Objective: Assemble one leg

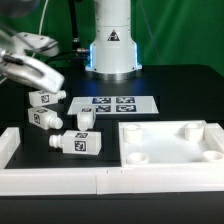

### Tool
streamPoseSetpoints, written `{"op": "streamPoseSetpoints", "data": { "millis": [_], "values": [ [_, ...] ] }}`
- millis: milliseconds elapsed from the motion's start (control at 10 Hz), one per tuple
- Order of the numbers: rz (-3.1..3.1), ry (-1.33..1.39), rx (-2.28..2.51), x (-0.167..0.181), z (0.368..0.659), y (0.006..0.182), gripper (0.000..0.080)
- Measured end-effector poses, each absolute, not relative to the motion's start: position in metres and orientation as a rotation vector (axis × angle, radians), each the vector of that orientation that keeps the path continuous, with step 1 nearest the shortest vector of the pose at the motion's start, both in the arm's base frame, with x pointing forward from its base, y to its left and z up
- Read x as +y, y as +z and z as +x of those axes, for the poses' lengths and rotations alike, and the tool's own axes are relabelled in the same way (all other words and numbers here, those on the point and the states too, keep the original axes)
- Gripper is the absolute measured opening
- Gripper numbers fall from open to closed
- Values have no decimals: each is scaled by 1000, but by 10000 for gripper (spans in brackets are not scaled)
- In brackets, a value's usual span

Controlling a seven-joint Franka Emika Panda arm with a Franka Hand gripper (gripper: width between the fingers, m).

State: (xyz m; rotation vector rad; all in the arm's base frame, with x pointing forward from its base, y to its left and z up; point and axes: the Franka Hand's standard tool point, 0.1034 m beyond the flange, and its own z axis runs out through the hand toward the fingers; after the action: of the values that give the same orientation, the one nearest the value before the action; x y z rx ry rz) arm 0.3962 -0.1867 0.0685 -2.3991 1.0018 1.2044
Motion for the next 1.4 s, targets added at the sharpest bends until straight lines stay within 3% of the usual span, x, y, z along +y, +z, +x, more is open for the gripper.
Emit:
{"op": "streamPoseSetpoints", "data": {
  "millis": [200,600,900,1400],
  "values": [
    [-2341,1219,1087,-203,365,59,649],
    [-2345,1217,1087,-203,363,55,649],
    [-2208,1263,1187,-210,317,39,649],
    [-2202,1280,1188,-212,316,35,649]
  ]
}}
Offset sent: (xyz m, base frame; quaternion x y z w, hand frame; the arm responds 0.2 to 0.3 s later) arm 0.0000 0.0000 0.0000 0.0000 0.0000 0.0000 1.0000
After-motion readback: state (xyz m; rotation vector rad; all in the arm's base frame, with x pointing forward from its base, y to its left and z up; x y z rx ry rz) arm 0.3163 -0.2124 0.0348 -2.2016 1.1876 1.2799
